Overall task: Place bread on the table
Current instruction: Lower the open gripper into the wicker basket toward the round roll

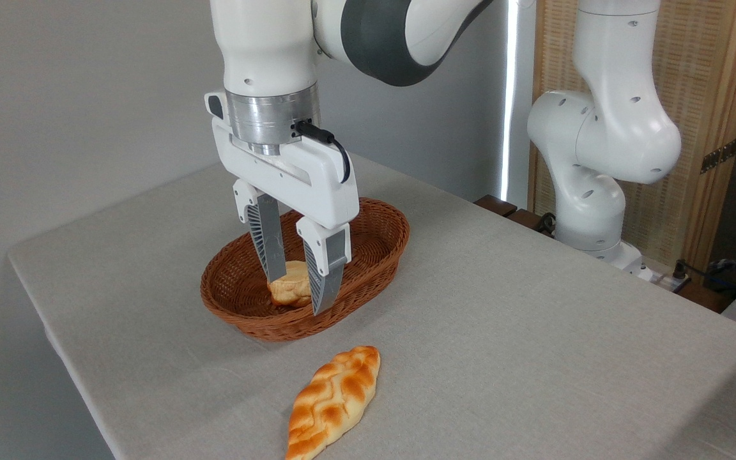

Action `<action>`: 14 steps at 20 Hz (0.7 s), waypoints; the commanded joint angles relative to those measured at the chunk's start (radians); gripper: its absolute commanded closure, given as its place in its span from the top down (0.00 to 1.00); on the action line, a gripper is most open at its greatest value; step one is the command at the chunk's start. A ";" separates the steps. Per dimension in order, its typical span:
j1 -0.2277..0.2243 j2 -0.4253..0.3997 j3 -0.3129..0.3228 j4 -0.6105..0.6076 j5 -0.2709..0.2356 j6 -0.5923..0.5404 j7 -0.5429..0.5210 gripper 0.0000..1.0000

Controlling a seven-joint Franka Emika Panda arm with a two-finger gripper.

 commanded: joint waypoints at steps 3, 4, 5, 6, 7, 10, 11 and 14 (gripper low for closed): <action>-0.002 0.001 -0.015 -0.003 -0.003 -0.007 -0.002 1.00; -0.011 0.001 -0.015 -0.005 -0.003 -0.007 -0.002 1.00; -0.011 0.001 -0.015 -0.005 -0.003 -0.007 -0.002 1.00; -0.013 0.001 -0.015 -0.012 -0.003 -0.007 -0.002 1.00; -0.014 -0.001 -0.017 -0.016 -0.003 -0.007 -0.002 1.00; -0.055 -0.001 -0.017 -0.025 -0.003 -0.006 -0.006 1.00; -0.072 -0.001 -0.017 -0.029 -0.003 -0.006 -0.006 1.00; -0.126 -0.001 -0.017 -0.040 -0.003 0.005 -0.002 1.00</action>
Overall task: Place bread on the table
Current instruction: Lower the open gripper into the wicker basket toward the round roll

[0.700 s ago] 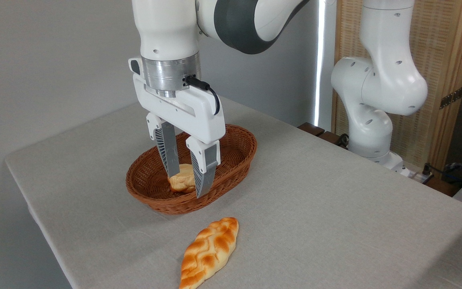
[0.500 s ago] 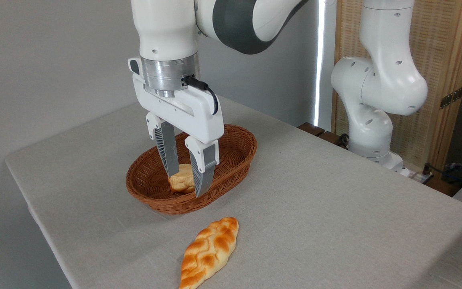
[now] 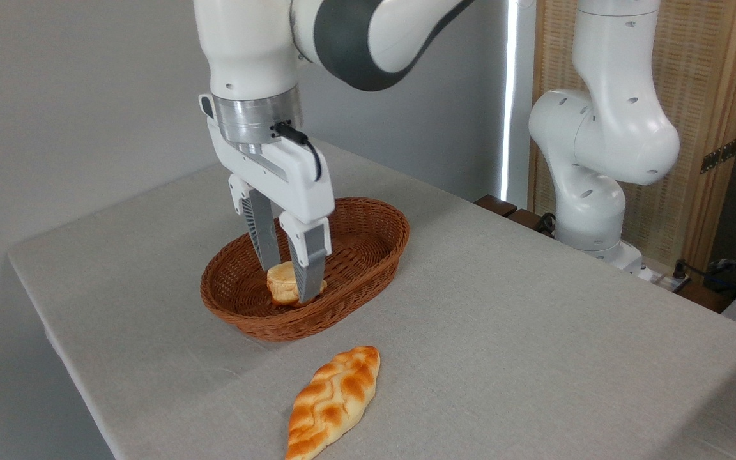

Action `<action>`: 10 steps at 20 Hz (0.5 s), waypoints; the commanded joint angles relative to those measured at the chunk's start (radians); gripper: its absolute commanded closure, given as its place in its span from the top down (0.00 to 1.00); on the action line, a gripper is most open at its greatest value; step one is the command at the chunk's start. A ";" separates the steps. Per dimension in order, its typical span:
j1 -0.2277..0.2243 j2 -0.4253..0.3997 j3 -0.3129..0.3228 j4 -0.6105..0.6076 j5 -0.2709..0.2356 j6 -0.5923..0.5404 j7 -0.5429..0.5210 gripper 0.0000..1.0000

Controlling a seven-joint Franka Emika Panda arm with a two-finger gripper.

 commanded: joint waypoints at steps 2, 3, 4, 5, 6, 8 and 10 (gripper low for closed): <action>-0.080 -0.006 0.007 -0.020 -0.003 0.006 -0.002 1.00; -0.094 -0.006 0.007 -0.025 -0.001 0.006 0.000 1.00; -0.109 -0.005 0.007 -0.031 0.005 0.006 0.000 1.00; -0.124 -0.005 0.007 -0.043 0.008 0.008 0.000 1.00; -0.138 -0.005 0.008 -0.054 0.009 0.008 0.000 1.00; -0.157 -0.005 0.008 -0.071 0.011 0.008 0.000 1.00; -0.175 -0.001 0.008 -0.079 0.011 0.014 -0.002 1.00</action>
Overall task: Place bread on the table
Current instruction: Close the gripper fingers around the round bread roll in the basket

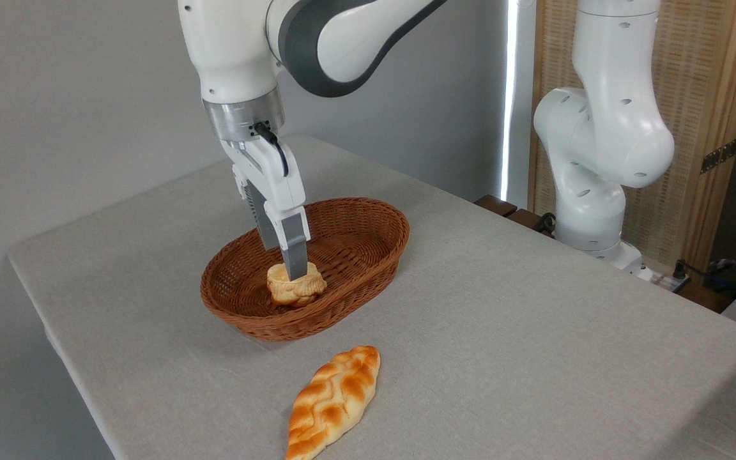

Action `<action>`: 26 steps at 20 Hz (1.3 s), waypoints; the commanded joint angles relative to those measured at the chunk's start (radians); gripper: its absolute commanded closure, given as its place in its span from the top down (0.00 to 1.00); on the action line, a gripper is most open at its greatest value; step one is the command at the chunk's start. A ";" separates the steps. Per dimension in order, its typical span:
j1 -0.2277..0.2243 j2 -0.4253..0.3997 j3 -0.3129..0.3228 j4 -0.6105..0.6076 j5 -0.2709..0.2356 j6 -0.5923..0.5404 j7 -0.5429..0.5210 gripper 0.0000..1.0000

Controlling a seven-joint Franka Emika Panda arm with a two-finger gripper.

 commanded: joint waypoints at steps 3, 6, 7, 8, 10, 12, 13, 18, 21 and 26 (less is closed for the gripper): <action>-0.049 -0.006 0.010 -0.061 0.012 0.068 -0.002 1.00; -0.056 -0.006 0.008 -0.100 0.031 0.118 -0.003 1.00; -0.057 -0.006 0.008 -0.107 0.049 0.122 -0.002 1.00; -0.062 -0.006 0.008 -0.117 0.064 0.131 -0.002 1.00; -0.071 -0.005 0.010 -0.130 0.069 0.147 -0.002 1.00; -0.072 -0.005 0.010 -0.135 0.069 0.151 -0.002 1.00; -0.072 -0.005 0.008 -0.135 0.069 0.151 -0.002 1.00; -0.083 -0.002 0.008 -0.137 0.069 0.151 -0.002 1.00; -0.085 -0.002 0.008 -0.138 0.069 0.151 -0.002 0.93; -0.085 -0.002 0.008 -0.138 0.091 0.151 0.000 0.64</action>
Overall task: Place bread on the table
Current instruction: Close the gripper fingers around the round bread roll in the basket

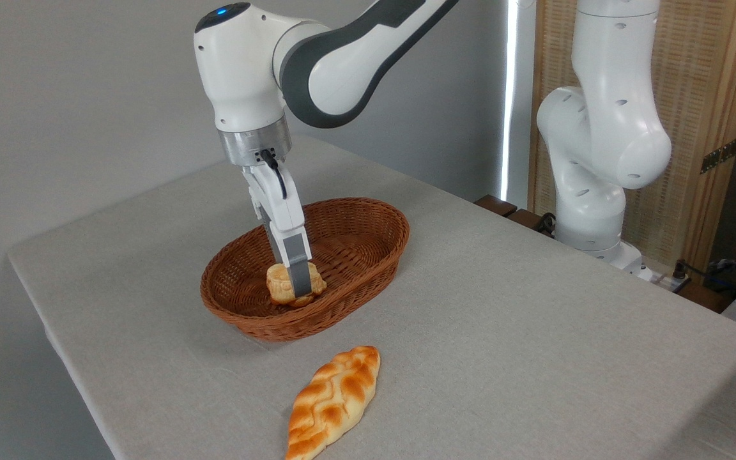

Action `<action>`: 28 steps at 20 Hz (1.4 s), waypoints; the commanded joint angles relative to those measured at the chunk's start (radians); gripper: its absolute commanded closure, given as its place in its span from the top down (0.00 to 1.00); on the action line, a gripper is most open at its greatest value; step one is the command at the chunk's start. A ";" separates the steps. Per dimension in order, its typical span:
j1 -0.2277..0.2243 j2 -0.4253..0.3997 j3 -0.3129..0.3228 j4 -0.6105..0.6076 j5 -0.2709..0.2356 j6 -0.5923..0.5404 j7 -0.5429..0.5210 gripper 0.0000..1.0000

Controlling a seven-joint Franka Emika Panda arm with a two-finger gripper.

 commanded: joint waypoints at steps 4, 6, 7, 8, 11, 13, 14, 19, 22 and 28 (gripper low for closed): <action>-0.011 -0.009 0.008 -0.013 0.020 0.020 -0.002 0.55; -0.011 -0.011 0.008 -0.013 0.019 0.019 -0.002 0.53; -0.011 -0.011 0.010 -0.013 0.019 0.019 -0.002 0.53; -0.011 -0.011 0.010 -0.013 0.019 0.019 -0.002 0.53; -0.010 -0.016 0.010 -0.009 0.013 0.019 -0.016 0.53; -0.010 -0.022 0.012 -0.007 0.008 0.016 -0.016 0.53; -0.010 -0.023 0.012 -0.007 0.008 0.014 -0.016 0.53; -0.010 -0.028 0.012 -0.006 0.008 0.013 -0.017 0.53; -0.010 -0.039 0.012 0.005 0.006 0.011 -0.039 0.53; -0.004 -0.063 0.025 0.034 0.003 0.007 -0.063 0.55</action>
